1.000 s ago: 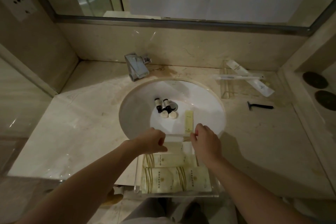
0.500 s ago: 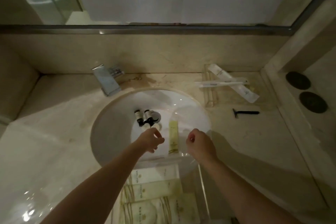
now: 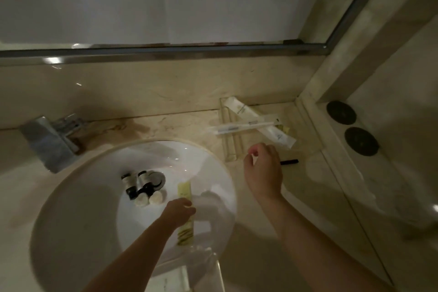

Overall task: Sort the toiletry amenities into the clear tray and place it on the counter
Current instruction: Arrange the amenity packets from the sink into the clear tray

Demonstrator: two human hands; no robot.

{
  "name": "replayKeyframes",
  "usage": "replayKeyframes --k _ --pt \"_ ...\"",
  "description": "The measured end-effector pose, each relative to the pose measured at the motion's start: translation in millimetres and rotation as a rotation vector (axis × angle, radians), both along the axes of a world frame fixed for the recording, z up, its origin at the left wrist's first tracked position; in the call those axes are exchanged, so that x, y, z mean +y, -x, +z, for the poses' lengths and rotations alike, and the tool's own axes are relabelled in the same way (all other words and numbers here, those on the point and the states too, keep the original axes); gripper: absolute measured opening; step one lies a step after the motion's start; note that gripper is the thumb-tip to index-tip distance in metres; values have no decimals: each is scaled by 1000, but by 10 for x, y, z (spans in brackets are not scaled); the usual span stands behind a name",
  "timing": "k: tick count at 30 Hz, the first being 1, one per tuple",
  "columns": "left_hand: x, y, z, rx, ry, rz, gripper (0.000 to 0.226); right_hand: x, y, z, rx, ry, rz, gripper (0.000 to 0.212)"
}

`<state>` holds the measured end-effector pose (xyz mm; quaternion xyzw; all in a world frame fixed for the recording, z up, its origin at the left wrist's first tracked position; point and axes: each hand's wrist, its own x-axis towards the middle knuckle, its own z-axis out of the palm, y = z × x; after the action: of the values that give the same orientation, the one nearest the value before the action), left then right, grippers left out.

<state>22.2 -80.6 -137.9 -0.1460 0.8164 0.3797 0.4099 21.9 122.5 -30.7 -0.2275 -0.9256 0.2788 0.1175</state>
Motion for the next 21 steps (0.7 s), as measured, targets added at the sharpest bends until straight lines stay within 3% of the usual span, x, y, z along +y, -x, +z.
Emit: replayKeyframes --k 5,11,17,21 --pt "13 11 -423 -33 97 7 71 310 177 -12 7 -125 -73 19" --pt "107 45 -371 12 191 -9 44 555 447 -47 -22 -105 -143 36" --pt "177 54 -159 78 72 89 27 729 656 -68 -73 29 -214 16" --pt "196 96 -100 115 27 150 26 743 674 -102 -41 -8 -201 13"
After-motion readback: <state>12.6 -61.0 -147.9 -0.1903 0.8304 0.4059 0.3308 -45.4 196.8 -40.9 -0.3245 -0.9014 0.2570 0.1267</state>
